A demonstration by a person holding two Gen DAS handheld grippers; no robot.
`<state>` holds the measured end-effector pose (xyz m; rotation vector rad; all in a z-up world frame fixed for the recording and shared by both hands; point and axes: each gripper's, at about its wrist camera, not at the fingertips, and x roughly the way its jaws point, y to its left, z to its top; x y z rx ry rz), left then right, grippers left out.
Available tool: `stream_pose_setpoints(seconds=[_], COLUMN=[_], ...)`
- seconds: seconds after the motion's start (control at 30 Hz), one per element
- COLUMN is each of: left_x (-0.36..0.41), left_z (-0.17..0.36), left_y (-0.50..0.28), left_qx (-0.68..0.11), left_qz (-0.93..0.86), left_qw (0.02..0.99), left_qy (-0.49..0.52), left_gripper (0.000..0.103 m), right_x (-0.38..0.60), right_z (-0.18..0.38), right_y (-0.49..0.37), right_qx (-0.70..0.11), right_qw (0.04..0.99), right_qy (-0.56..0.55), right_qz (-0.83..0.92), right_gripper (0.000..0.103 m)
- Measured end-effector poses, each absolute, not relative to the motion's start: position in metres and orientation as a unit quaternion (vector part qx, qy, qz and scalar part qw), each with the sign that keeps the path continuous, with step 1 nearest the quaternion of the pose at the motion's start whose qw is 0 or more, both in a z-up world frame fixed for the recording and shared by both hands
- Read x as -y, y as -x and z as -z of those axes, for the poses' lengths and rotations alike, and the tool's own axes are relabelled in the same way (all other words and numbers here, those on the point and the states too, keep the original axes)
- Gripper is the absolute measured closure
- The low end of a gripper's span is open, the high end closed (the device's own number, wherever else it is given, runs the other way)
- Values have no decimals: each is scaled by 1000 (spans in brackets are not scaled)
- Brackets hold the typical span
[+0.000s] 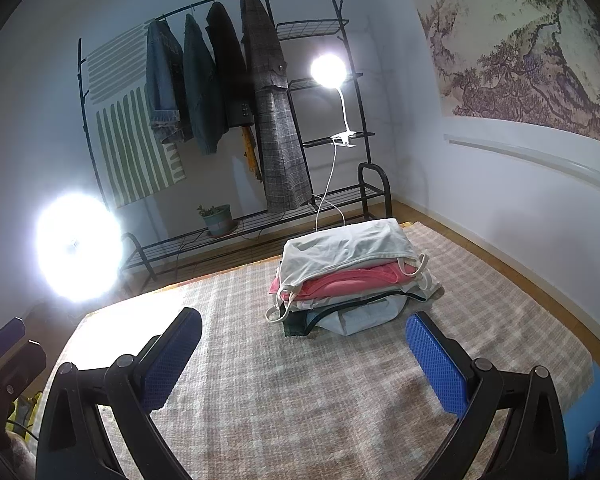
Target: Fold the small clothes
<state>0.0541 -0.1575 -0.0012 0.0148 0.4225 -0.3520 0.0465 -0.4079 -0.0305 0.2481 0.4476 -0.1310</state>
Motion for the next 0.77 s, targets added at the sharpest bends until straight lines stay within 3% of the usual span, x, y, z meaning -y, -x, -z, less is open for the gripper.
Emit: stream_pose_setpoints(seconds=[0.77], left_x=[160], left_z=[11], left_y=[-46], left_qx=[-210], left_qz=[173], left_qw=[962], left_qy=[-10], left_gripper=[0], right_x=[407], right_z=[33], right_y=[-47], right_qx=[-226], right_qw=[965], right_qy=[-123], right_qz=[58], right_gripper=[0])
